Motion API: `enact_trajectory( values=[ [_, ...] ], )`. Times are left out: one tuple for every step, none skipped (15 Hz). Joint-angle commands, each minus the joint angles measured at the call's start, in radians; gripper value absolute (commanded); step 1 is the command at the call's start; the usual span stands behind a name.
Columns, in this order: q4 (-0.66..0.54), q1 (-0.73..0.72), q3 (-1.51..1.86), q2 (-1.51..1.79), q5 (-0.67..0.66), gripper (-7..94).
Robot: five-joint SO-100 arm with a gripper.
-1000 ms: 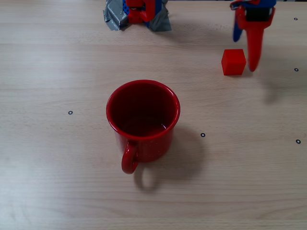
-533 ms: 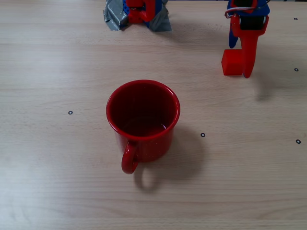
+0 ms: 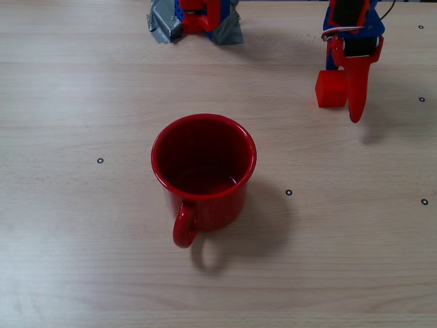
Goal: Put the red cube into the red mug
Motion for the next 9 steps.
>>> enact_trajectory(
  values=[
    [0.006,0.008,-0.046,0.046,-0.008,45],
    [0.009,0.011,-0.046,0.046,-0.012,45],
    [0.009,0.015,-0.044,0.046,-0.017,45],
    [0.008,0.02,-0.044,0.046,-0.018,41],
    [0.008,0.023,-0.044,0.046,-0.018,33],
    [0.008,0.026,-0.044,0.046,-0.018,26],
    [0.006,0.029,-0.043,0.046,-0.012,15],
    [-0.003,0.032,-0.041,0.048,-0.011,7],
    [-0.011,0.032,-0.041,0.048,-0.012,3]
  ],
)
